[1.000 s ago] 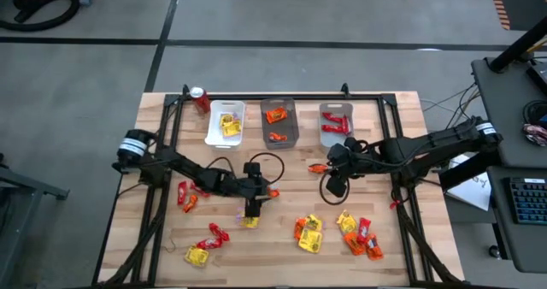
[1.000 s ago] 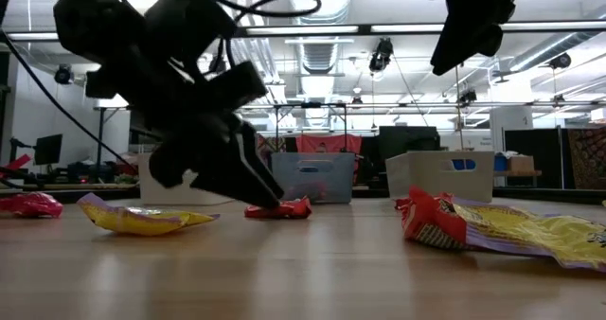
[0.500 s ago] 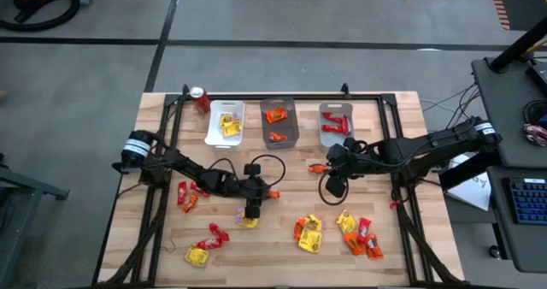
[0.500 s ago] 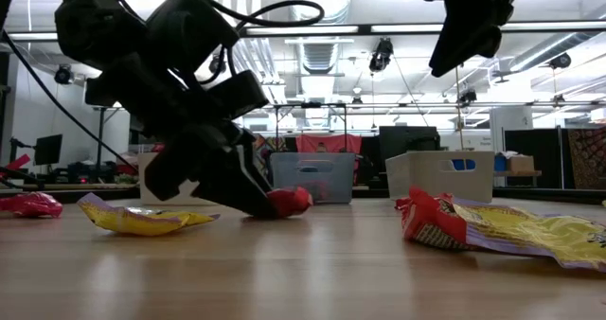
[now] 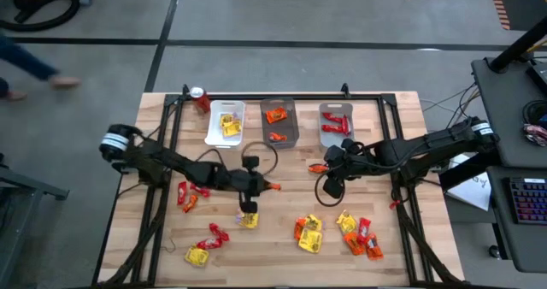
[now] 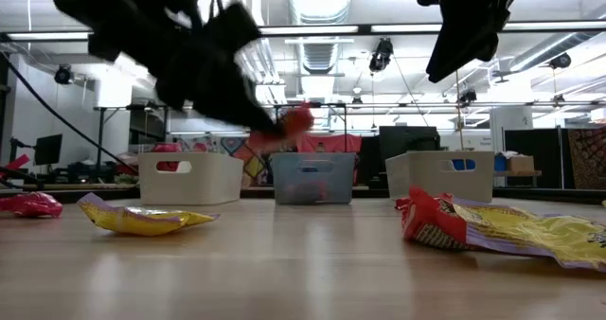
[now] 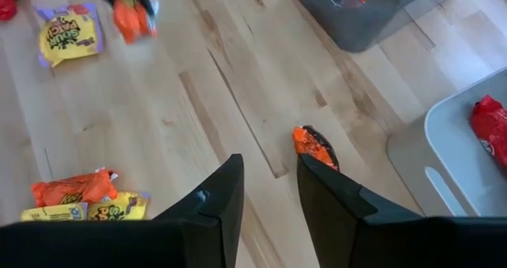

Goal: Sort candy
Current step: Put the orange chocolate into the black bin

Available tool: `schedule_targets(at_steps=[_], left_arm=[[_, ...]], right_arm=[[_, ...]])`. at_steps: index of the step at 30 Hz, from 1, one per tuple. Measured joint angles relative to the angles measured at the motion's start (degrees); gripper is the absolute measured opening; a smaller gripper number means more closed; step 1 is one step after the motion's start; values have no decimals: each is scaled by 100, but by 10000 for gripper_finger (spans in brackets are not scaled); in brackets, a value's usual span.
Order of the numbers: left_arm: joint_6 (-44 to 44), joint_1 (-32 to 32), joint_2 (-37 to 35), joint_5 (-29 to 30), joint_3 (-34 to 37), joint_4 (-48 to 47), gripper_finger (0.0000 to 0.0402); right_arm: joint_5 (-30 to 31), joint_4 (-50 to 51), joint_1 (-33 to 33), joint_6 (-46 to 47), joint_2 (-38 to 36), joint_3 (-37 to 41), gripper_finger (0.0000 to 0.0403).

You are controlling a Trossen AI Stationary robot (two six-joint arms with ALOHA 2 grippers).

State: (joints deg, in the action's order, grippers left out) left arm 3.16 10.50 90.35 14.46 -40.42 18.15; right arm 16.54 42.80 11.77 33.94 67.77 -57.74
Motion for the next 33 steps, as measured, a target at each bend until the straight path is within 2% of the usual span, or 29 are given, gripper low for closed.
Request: schedule_targets(at_steps=[7,12,16,23,28,33], left_arm=[[479,-838,-942,122,-15,26,35],[109,-1772,-956,255,-354,7,35],[79,-2353,-573,118,-898,-347,35],[249,-3115,568,-71,-2151,-2005,35],[278,-3345,1202,-314,-2491,-2130,35],[294,-3365,1533,-357,-2644,-2151,39]], right_arm=[[-1,-19,0,8,-4,0,108],[1,-29,0,9,-4,0,103],[0,-29,0,10,-4,0,103],[0,-29,0,8,-4,0,101],[-1,-27,0,1,-4,0,98],[-1,-23,0,-4,-4,0,105]])
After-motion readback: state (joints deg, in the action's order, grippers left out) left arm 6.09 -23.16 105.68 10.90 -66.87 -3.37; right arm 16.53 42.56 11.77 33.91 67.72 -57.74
